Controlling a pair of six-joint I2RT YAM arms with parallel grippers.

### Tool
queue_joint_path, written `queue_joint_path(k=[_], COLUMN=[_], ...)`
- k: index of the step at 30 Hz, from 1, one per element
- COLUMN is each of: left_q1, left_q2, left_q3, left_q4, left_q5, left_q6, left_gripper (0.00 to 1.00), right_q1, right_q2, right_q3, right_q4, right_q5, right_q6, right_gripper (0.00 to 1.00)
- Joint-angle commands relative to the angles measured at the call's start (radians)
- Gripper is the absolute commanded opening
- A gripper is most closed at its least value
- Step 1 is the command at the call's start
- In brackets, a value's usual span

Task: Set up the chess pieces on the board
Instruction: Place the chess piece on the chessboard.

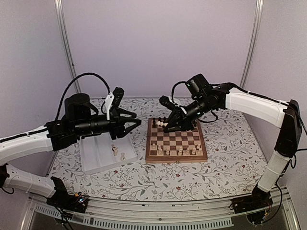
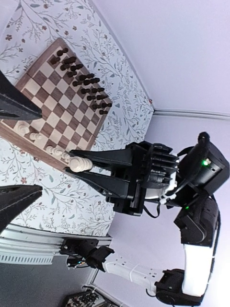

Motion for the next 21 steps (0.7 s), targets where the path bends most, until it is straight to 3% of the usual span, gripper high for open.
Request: queue_joint_path(k=[1, 8, 21], left_q1=[-0.050, -0.096, -0.097], left_q2=[0.109, 0.249, 0.314], left_q3=[0.053, 0.172, 0.234], left_q4=[0.167, 0.118, 0.042], left_q5=[-0.053, -0.001, 0.093], left_q6=[0.064, 0.091, 0.071], left_gripper=[0.48, 0.51, 0.33], right_q1=[-0.009, -0.014, -0.019], right_q2=[-0.013, -0.011, -0.021], right_q3=[-0.023, -0.020, -0.027], right_q4=[0.037, 0.046, 0.049], right_q5=[-0.235, -0.245, -0.242], right_q6=[0.108, 0.122, 0.123], right_gripper=[0.07, 0.07, 0.09])
